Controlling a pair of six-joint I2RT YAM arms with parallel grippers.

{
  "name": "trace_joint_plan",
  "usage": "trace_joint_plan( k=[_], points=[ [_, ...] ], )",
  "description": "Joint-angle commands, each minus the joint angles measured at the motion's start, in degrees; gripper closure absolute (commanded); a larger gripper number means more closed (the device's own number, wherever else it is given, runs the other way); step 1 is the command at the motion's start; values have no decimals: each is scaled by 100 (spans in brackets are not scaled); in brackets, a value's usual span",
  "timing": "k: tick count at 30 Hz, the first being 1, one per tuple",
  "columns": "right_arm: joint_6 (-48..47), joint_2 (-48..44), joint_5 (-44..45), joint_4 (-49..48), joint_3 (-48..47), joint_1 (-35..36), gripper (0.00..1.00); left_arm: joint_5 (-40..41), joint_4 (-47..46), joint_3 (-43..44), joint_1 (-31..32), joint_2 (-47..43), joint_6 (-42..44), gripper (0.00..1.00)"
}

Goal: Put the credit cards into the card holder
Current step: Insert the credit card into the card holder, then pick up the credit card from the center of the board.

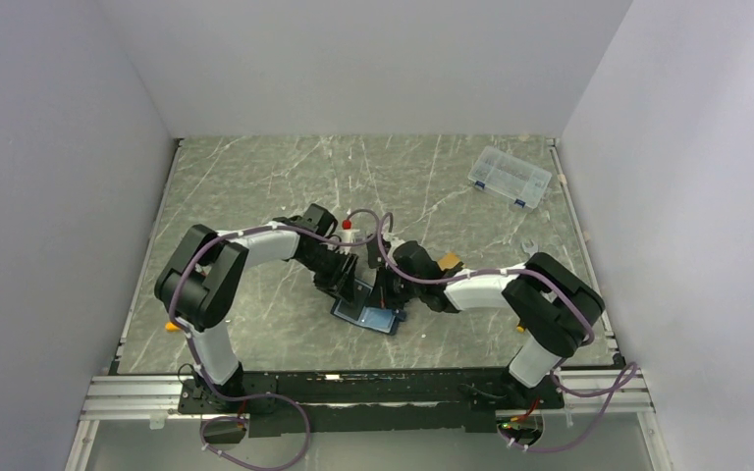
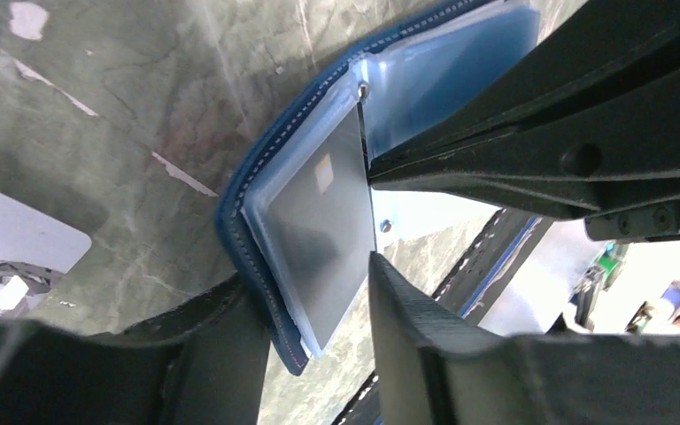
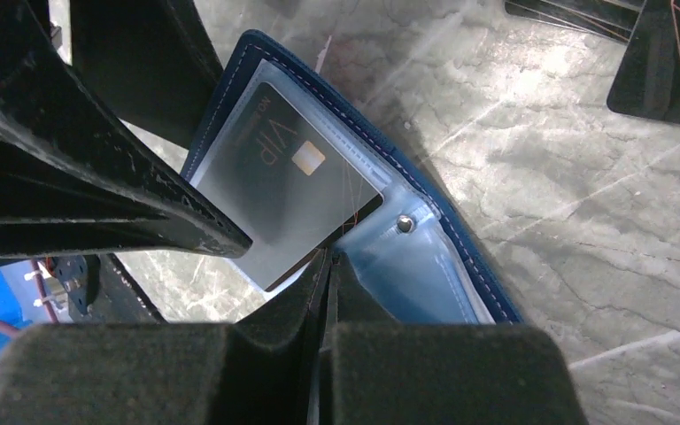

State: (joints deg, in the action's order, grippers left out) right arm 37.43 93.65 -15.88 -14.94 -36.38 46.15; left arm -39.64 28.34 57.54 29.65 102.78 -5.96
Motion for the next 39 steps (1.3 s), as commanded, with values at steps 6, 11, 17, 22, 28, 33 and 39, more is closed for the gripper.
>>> trace_joint_plan(
  k=[6, 11, 17, 22, 28, 33, 39],
  points=[
    [113, -943, 49, -147, 391, -348, 79, -404, 801, 632, -37, -393, 525, 36],
    [112, -1739, -23, 221, 537, -674, 58, -370, 1561, 1173, -51, -562, 1077, 13],
    [88, -2633, -250, 667, 520, -1152, 46, -185, 2212, 1872, -71, -787, 1407, 2],
    [116, -3322, -302, 1193, 559, -1818, 31, -18, 2454, 2645, -70, -642, 1502, 4],
    [311, -3818, -183, 2108, 884, -3031, 22, 47, 2398, 3996, 184, 252, 1342, 8],
    [497, -3991, 341, 2543, 1129, -3604, 22, -280, 1825, 4744, 498, 1270, 1035, 9],
    [954, -3823, 338, 2077, 1588, -4079, 24, -226, 1000, 5349, 821, 2234, 677, 14]
  ],
)
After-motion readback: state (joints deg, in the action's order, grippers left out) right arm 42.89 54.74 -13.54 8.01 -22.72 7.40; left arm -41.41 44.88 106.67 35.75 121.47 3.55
